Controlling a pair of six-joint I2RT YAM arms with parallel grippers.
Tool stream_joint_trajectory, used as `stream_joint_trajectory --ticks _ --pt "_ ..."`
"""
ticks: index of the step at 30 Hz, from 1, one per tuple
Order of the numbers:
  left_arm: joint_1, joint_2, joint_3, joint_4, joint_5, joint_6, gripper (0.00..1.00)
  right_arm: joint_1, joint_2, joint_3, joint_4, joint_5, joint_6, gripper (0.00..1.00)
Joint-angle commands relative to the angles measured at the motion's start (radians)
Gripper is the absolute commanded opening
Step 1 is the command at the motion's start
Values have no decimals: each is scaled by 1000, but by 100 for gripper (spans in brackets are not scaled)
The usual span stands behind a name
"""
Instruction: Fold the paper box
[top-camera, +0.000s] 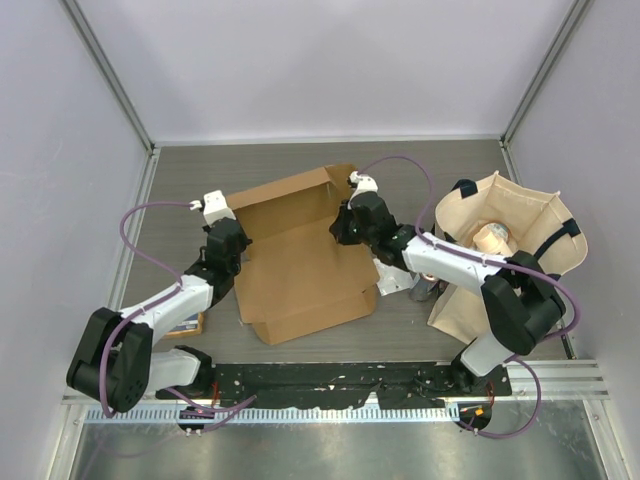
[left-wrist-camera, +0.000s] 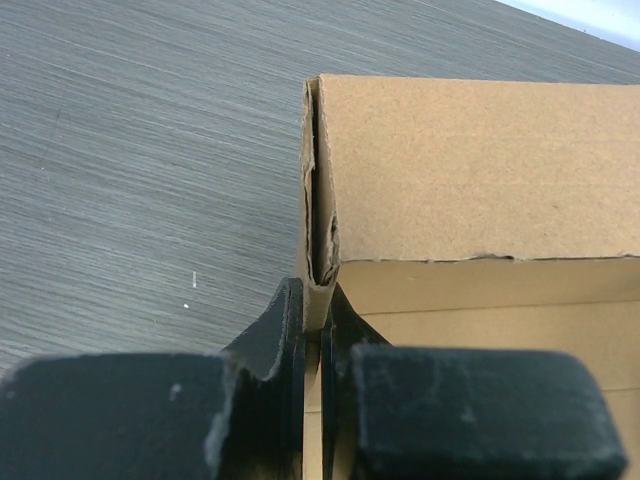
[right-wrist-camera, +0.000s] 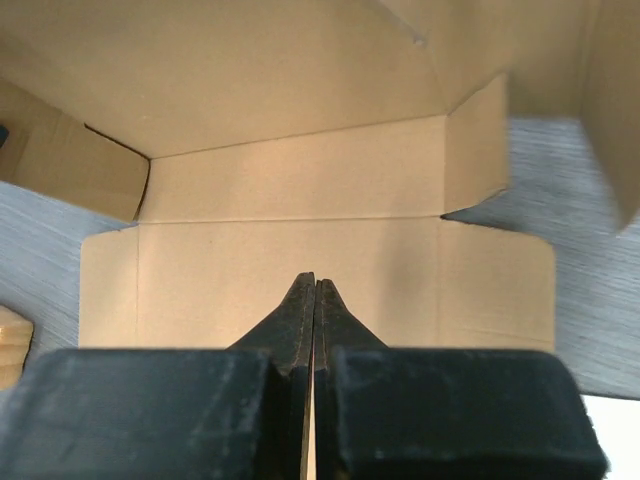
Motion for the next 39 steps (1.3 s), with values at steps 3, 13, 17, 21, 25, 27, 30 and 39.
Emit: stream_joint_trajectory --ticks 3,13,17,21,25,27,30,39 --pt "0 -14 33 41 14 -38 6 10 -62 -66 186 59 33 1" --pt "0 -88 6 17 -9 12 0 -168 -218 -94 57 120 -163 31" --pt "0 -79 10 21 -12 22 0 -277 -255 -163 181 -10 -249 56" --pt "0 -63 12 27 -4 19 0 -283 -212 -171 304 -81 -387 71" --pt "0 -59 13 29 2 19 0 -283 -180 -148 335 -138 -424 72" --pt "0 -57 12 34 3 19 0 -283 -152 -133 356 -130 -427 72" --pt "0 -51 10 40 10 14 0 -285 -106 -84 358 -152 -455 72" --pt "0 -34 16 44 5 9 0 -254 15 61 315 -199 -436 34"
